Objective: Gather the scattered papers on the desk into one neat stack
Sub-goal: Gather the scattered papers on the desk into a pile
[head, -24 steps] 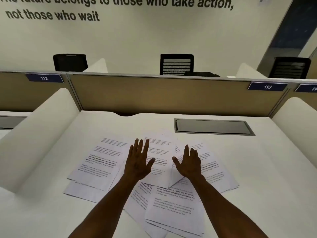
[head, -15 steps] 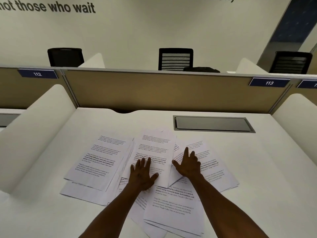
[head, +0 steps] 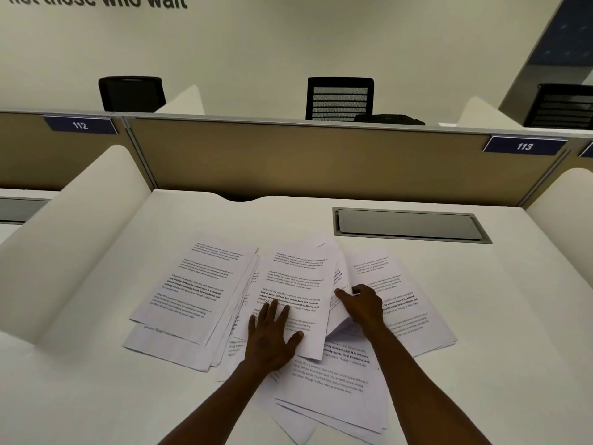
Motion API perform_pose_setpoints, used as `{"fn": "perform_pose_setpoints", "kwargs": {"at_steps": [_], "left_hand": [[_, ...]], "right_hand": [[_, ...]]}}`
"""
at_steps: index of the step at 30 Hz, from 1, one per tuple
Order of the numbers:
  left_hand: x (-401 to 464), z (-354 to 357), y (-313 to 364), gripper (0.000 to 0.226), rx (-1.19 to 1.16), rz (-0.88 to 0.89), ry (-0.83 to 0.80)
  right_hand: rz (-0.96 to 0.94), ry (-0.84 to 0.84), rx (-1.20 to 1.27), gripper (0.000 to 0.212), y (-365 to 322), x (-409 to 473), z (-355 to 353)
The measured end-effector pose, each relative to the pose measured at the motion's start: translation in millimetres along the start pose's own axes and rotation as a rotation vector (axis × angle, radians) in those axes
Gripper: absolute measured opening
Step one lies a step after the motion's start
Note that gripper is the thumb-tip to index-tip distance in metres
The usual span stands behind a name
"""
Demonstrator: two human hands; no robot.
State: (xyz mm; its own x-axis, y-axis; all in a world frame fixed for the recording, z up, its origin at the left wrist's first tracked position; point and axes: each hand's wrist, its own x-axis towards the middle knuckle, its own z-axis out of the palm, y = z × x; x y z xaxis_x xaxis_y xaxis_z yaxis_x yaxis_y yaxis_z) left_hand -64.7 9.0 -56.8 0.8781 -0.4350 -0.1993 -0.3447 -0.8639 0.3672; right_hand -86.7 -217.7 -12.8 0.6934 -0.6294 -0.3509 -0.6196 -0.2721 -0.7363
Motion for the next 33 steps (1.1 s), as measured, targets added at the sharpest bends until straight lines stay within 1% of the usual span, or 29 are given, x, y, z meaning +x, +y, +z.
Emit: {"fn": "perform_pose_setpoints", "kwargs": {"at_steps": [2, 5, 7, 9, 10, 11, 13, 15, 17, 19, 21, 24, 29, 31, 33], "left_hand": [[-5.1, 0.8, -2.9, 0.082, 0.002, 0.011, -0.001], [-12.0, 0.2, -6.2, 0.080, 0.007, 0.030, -0.006], [-12.9, -1.9, -7.0, 0.082, -0.018, 0.018, 0.019], [-9.7, -5.4, -9.6, 0.089, -0.076, -0.040, 0.077], [-7.4, -7.4, -11.6, 0.093, -0.099, -0.083, 0.098], [-4.7, -8.6, -13.5, 0.098, -0.109, -0.126, 0.098], [-1.7, -11.1, -16.4, 0.104, -0.099, -0.184, 0.054], [-1.6, -12.1, -16.4, 0.107, -0.084, -0.204, 0.034], [-2.9, -12.8, -13.6, 0.106, -0.073, -0.220, 0.049], [-3.1, -14.0, -7.6, 0.104, -0.090, -0.238, 0.078], [-1.4, -16.2, 0.2, 0.102, -0.112, -0.246, 0.100], [2.9, -21.6, 10.6, 0.098, -0.155, -0.250, 0.099], [8.5, -26.7, 11.8, 0.092, -0.273, -0.293, 0.064], [8.8, -26.5, 9.7, 0.090, -0.301, -0.288, 0.059], [7.6, -26.3, 9.8, 0.087, -0.242, -0.253, 0.046]], "right_hand": [[0.069, -0.048, 0.094, 0.058, 2.2, 1.3, -7.5], [0.051, -0.026, 0.090, 0.067, 6.9, 2.7, -15.6], [0.024, -0.027, 0.044, 0.064, 8.9, 0.6, -17.2], [0.018, -0.057, 0.021, 0.060, 11.7, -4.5, -13.3], [0.024, -0.071, 0.010, 0.061, 15.0, -8.1, -10.0], [0.035, -0.090, 0.003, 0.062, 19.9, -11.7, -6.2], [0.052, -0.139, 0.038, 0.054, 28.1, -24.0, -0.2], [0.052, -0.169, 0.129, 0.050, 34.9, -35.0, 4.6], [0.039, -0.164, 0.216, 0.052, 37.4, -44.9, 8.9], [0.030, -0.132, 0.245, 0.063, 37.0, -48.2, 13.3], [0.002, -0.092, 0.202, 0.068, 35.1, -49.0, 18.1], [-0.067, -0.084, 0.072, 0.063, 28.8, -47.9, 22.4], [-0.161, -0.039, -0.139, 0.065, 5.9, -19.2, 1.2], [-0.203, -0.016, -0.208, 0.054, -5.4, -2.2, -12.1], [-0.235, 0.009, -0.272, 0.039, -14.7, 13.0, -23.1]]}}
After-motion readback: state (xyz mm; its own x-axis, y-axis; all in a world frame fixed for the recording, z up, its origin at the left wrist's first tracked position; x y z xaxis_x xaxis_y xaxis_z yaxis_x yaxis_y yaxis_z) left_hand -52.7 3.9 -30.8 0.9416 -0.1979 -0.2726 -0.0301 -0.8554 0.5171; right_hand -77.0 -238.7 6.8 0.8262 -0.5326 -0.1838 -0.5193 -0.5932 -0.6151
